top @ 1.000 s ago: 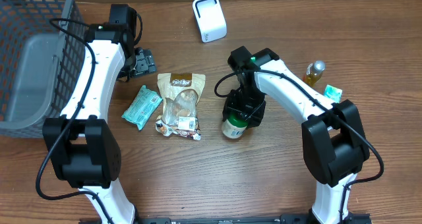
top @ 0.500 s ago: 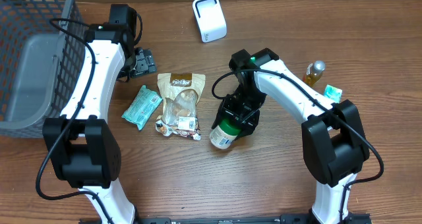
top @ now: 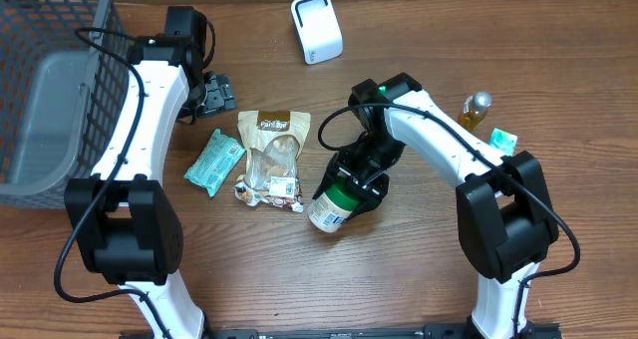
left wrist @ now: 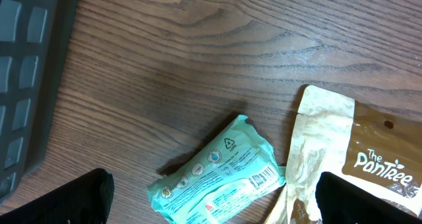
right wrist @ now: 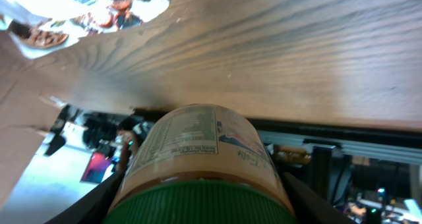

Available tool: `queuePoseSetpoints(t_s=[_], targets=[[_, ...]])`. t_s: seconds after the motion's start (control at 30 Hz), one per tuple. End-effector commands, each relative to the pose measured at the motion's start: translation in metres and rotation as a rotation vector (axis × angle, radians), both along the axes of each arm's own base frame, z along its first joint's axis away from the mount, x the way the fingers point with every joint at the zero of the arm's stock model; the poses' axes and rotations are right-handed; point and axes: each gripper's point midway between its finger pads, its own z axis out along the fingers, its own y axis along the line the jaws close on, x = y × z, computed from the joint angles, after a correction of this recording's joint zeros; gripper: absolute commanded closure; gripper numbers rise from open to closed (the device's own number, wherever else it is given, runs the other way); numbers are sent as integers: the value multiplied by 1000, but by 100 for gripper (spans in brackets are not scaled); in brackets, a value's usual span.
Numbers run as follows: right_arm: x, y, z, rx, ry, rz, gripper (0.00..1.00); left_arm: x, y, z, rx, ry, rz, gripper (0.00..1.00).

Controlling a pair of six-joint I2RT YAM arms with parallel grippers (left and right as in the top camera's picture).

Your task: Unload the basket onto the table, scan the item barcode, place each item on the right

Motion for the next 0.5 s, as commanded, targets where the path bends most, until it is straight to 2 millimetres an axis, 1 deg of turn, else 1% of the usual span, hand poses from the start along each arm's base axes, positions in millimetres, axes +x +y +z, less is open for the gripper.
queuePoseSetpoints(t_s=[0.0, 0.03, 0.1, 0.13, 0.47], targets=[[2, 16, 19, 107, 45, -39, 66, 5, 2, 3, 16, -10, -13, 0], [2, 17, 21, 116, 53, -43, 66, 5, 2, 3, 16, -10, -13, 0], [1, 18, 23, 128, 63, -48, 72, 5, 2, 3, 16, -10, -13, 0], [1, 19, 24, 130, 65, -49, 72, 5, 2, 3, 16, -10, -13, 0], [1, 19, 24, 131, 65, -49, 73, 5, 2, 3, 16, -10, -13, 0]])
